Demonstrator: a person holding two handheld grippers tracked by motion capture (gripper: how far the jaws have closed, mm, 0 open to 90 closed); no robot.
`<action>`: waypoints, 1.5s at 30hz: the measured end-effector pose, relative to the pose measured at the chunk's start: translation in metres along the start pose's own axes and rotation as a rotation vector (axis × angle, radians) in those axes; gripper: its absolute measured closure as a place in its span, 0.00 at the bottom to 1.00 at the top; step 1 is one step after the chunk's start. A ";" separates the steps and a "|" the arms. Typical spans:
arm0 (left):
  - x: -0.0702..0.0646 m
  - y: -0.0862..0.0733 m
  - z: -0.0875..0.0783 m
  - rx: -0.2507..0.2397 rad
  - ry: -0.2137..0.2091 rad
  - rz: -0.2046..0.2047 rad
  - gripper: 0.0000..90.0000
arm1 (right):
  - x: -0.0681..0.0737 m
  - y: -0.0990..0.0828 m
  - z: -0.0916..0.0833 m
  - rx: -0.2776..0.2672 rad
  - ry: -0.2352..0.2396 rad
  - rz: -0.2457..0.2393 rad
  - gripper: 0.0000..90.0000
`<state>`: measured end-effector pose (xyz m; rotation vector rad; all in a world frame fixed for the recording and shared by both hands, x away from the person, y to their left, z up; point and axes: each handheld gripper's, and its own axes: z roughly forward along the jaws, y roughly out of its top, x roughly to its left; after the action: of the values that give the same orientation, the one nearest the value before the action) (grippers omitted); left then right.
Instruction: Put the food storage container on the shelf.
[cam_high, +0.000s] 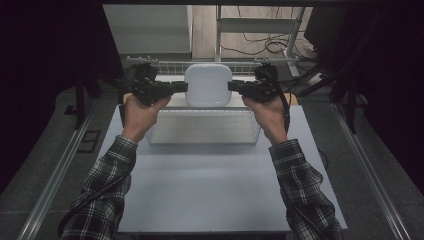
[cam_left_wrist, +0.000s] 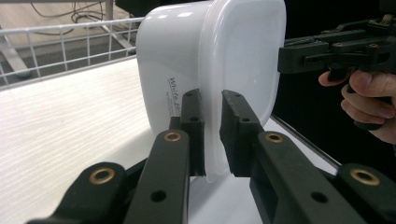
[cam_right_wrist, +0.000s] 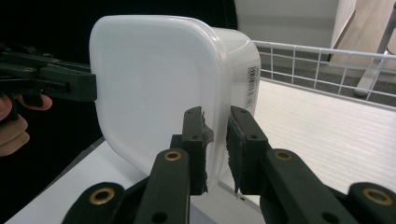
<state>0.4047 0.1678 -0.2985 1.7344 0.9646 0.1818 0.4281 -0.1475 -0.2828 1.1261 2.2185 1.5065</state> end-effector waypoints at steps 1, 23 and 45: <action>0.002 0.000 0.000 0.000 0.000 -0.006 0.89 | -0.001 0.000 0.002 0.005 -0.001 0.004 0.86; 0.022 -0.001 0.013 0.032 0.053 -0.050 0.71 | -0.001 0.009 0.033 0.052 0.018 0.061 0.70; 0.042 0.011 0.032 0.027 0.115 -0.099 0.54 | -0.011 0.012 0.053 0.042 -0.090 0.047 0.57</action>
<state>0.4558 0.1720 -0.3159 1.7112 1.1396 0.2067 0.4713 -0.1171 -0.2982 1.2410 2.1877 1.4048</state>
